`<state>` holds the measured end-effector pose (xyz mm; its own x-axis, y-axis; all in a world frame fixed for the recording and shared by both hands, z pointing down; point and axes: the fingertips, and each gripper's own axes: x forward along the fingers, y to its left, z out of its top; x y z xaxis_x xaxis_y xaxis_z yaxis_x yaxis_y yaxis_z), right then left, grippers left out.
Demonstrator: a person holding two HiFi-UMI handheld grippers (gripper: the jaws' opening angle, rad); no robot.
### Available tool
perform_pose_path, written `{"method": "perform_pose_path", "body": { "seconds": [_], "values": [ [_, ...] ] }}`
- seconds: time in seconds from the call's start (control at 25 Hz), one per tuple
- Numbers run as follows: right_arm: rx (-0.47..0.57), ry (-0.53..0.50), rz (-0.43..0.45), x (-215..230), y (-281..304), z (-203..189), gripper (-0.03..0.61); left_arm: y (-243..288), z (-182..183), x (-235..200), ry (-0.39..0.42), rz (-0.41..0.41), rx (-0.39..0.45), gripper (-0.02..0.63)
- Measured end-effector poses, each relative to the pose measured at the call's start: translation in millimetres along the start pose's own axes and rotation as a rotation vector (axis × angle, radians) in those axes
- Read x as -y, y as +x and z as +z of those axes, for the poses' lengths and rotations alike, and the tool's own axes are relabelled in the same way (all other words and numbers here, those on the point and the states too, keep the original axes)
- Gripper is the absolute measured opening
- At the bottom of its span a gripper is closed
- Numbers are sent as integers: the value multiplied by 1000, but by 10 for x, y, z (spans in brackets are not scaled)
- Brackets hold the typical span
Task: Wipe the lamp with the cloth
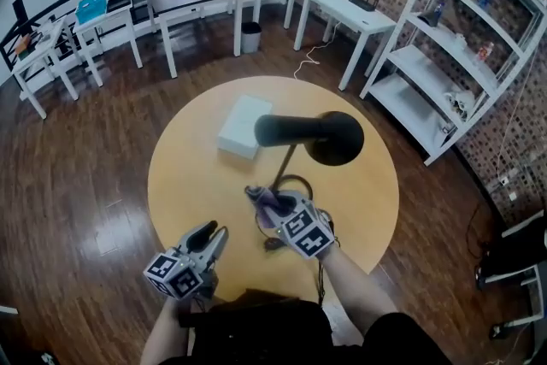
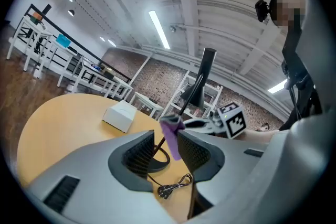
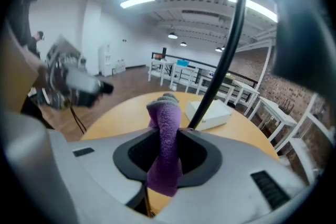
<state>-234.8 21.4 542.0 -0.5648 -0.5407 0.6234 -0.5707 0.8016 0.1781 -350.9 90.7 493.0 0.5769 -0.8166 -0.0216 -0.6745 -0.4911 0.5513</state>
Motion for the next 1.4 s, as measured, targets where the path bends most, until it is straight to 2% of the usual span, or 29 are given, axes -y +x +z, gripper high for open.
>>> {"method": "perform_pose_path", "body": {
  "seconds": [0.16,0.28,0.36,0.44,0.52,0.6,0.68,0.76,0.84,0.92,1.0,1.24,1.4],
  "values": [
    [282,209,40,112,-573,880,92,50,30,-11,11,-24,15,130],
    [476,476,136,213,-898,1337,92,21,68,20,6,-40,26,130],
    [556,604,209,256,-1058,1503,92,-20,88,23,7,-35,27,130],
    [586,652,254,287,-1155,1579,92,-59,97,23,10,-28,28,130],
    [595,668,261,326,-1193,1576,91,-108,116,26,11,-25,43,130],
    [631,737,262,404,-1224,1548,91,-163,134,6,3,-21,62,130],
    [689,884,306,487,-1253,1508,91,-209,131,-31,-2,-13,63,130],
    [773,1071,388,527,-1260,1456,91,-238,103,-50,5,-2,54,130],
    [828,1196,430,568,-1241,1373,91,-252,69,-47,13,13,42,130],
    [833,1248,428,599,-1179,1259,91,-255,63,-16,0,11,46,130],
    [803,1253,415,586,-1083,1159,91,-263,51,-12,5,16,41,129],
    [646,1253,374,432,-699,872,91,-267,0,35,-12,-1,40,130],
    [551,1262,367,350,-443,699,91,-237,6,33,14,7,19,130]
  ]
}}
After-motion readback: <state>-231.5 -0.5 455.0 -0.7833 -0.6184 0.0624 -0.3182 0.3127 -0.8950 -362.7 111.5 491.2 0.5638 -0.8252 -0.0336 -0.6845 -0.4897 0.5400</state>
